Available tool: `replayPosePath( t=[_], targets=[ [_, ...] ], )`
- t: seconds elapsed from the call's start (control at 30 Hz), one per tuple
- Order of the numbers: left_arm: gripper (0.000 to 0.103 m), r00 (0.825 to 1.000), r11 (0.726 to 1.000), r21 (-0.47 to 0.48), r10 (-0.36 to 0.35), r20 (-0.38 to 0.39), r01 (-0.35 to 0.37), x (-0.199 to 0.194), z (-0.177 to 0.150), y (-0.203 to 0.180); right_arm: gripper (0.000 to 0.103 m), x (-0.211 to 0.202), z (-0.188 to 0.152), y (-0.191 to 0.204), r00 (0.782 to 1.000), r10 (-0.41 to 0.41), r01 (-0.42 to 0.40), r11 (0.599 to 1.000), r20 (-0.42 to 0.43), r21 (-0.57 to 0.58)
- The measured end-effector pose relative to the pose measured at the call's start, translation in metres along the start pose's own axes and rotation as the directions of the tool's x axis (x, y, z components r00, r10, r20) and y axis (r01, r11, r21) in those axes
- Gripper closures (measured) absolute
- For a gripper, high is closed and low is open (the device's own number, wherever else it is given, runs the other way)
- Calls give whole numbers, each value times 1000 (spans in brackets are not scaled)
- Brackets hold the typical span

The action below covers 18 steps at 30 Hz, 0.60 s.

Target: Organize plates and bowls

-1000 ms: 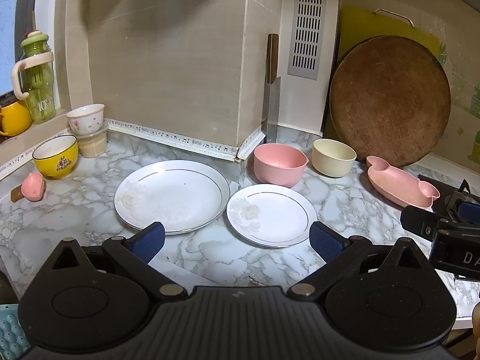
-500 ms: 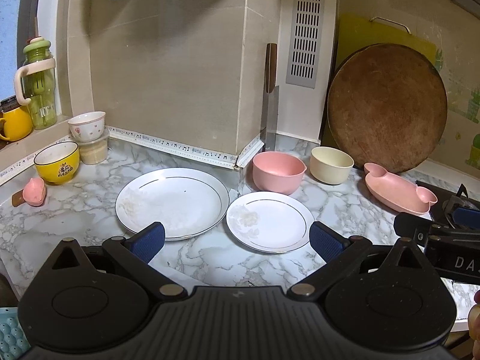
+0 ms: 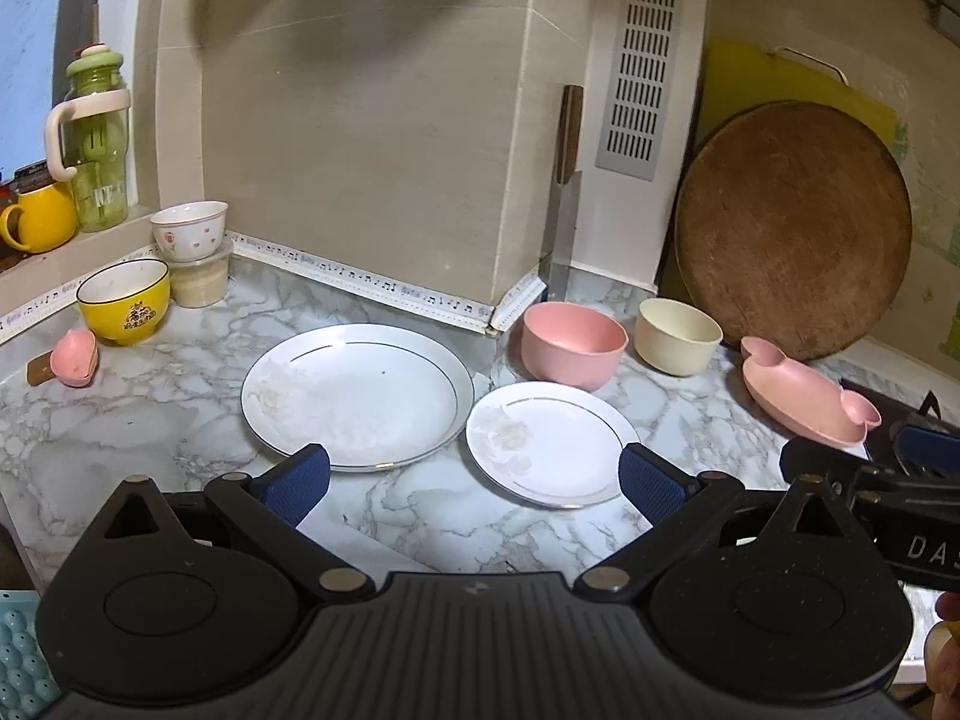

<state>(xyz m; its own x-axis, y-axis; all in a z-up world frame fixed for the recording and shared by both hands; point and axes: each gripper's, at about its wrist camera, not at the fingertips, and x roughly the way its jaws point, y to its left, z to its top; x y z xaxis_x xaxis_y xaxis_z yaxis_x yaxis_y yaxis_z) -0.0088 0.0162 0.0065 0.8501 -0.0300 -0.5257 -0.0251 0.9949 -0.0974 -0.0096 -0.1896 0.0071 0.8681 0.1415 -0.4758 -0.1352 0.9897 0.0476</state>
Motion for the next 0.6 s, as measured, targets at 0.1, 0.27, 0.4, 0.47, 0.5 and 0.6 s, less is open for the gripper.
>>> replayPosePath(
  t=[0.1, 0.27, 0.4, 0.47, 0.5, 0.6],
  targets=[
    [0, 1000, 1000, -14, 13, -3, -13, 6, 1, 0, 0, 9, 3, 3, 1000, 4, -4, 1000, -7, -19],
    [0, 998, 997, -28, 65, -23, -66, 22, 6, 4, 0, 28, 9, 10, 998, 56, -55, 996, 6, -73],
    [0, 993, 992, -55, 114, -24, -115, 32, 12, 14, 0, 47, 16, 17, 988, 150, -144, 983, 38, -114],
    [0, 989, 987, -76, 138, -44, -141, 40, 14, 20, 0, 61, 22, 22, 983, 184, -182, 975, 8, -130],
    [0, 988, 985, -91, 144, -54, -148, 43, 15, 24, 0, 69, 25, 24, 980, 198, -198, 971, -13, -131],
    [0, 984, 976, -136, 164, -71, -173, 53, 19, 36, 0, 91, 33, 30, 971, 232, -238, 962, -62, -130]
  ],
)
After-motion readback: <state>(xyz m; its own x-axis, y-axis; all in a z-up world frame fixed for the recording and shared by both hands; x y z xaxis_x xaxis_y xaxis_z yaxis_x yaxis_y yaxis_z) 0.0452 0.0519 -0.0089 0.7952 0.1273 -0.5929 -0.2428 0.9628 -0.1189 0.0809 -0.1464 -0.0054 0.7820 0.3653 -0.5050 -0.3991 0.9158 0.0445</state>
